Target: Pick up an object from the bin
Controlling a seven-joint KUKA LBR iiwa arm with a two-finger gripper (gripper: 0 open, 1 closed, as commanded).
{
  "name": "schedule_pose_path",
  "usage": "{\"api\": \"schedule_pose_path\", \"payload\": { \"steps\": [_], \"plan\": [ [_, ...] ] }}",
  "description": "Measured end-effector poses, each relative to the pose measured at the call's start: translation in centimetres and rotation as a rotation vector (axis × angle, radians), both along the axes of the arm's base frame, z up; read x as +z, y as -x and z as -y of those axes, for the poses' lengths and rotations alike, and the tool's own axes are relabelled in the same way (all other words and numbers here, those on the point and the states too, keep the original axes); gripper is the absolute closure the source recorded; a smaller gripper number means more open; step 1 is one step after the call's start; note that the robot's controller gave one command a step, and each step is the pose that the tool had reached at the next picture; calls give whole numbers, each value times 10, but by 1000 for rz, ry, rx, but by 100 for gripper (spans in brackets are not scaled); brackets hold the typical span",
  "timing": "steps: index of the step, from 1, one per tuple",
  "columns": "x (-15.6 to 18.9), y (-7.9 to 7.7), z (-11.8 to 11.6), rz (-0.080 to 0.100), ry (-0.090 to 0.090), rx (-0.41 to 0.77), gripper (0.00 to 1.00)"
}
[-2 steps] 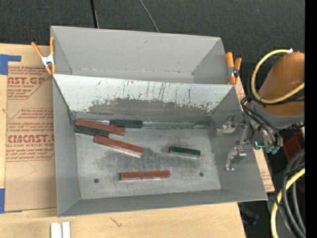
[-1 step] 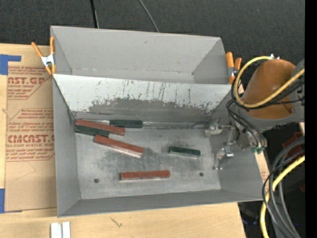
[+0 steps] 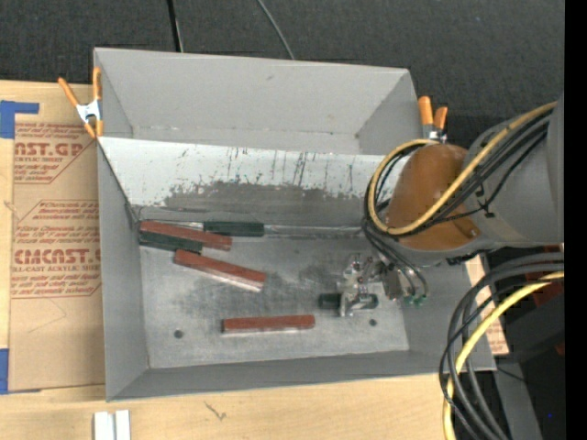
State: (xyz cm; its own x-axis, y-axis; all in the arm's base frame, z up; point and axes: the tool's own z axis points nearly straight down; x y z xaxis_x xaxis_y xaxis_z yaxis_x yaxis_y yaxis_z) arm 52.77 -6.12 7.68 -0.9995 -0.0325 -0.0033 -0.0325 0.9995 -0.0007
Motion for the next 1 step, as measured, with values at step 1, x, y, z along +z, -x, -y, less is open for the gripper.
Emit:
{"api": "schedule_pose_path", "payload": {
  "steps": [1],
  "plan": [
    [0,0,0,0,0,0,100]
  ]
}}
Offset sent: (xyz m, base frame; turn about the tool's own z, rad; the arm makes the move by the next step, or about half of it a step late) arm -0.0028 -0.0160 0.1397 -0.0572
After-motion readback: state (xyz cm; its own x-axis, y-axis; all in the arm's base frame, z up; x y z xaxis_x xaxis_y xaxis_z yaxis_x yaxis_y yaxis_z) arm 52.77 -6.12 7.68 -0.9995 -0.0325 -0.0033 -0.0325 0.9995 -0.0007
